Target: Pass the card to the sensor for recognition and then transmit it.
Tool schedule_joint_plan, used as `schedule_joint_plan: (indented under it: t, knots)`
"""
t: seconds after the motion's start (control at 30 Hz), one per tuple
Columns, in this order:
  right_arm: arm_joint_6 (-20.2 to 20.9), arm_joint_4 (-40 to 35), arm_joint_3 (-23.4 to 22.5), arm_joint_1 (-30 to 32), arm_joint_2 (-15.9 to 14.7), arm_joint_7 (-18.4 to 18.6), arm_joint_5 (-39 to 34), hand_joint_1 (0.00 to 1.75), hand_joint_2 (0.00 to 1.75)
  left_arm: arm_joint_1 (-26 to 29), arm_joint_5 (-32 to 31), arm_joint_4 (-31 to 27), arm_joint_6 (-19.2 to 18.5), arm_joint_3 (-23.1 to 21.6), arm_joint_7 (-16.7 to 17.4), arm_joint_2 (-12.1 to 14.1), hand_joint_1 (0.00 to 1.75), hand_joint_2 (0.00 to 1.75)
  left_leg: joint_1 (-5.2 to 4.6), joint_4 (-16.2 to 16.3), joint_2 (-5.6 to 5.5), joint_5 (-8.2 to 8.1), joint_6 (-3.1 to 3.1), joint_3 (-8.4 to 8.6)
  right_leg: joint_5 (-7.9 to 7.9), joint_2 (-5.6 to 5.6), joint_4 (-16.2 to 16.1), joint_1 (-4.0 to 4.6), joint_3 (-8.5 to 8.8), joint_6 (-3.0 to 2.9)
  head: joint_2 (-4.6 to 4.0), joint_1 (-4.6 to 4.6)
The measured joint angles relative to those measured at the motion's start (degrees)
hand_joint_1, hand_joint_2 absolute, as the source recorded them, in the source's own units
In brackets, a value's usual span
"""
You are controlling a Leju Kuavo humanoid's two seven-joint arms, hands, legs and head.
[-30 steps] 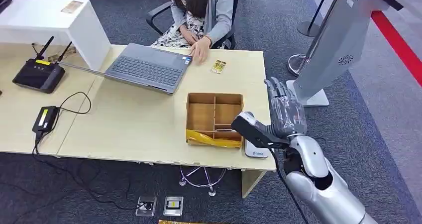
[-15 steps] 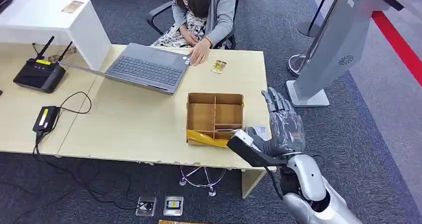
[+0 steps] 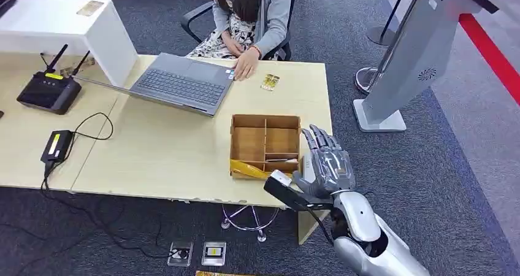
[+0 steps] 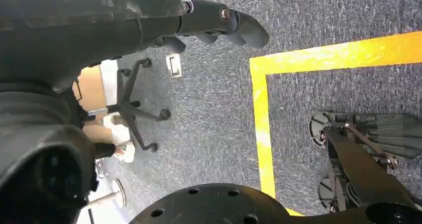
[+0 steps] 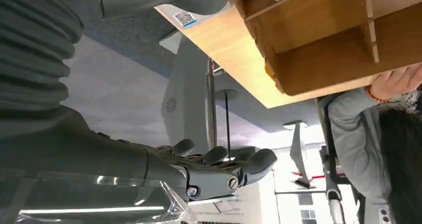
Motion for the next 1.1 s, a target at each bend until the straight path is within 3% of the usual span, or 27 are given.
schedule_joint_plan:
  t: [0.7, 1.1]
  knots:
    - [2.8, 5.8, 2.3, -2.1, 4.3, 0.3, -0.8, 0.00, 1.75, 0.0, -0.3, 0.0, -0.7, 0.0, 0.0, -0.6, 0.00, 0.00, 0.01, 0.0, -0.01, 0.00, 0.00, 0.00, 0.00, 0.00, 0.0, 0.01, -0.01, -0.01, 0.00, 0.00]
    - [1.3, 10.5, 3.9, -3.3, 7.8, -1.4, -0.3, 0.00, 1.75, 0.0, 0.7, 0.0, -1.1, 0.2, 0.2, -0.6, 0.00, 0.00, 0.01, 0.0, -0.02, 0.00, 0.00, 0.00, 0.00, 0.00, 0.0, 0.01, 0.00, -0.01, 0.02, 0.00]
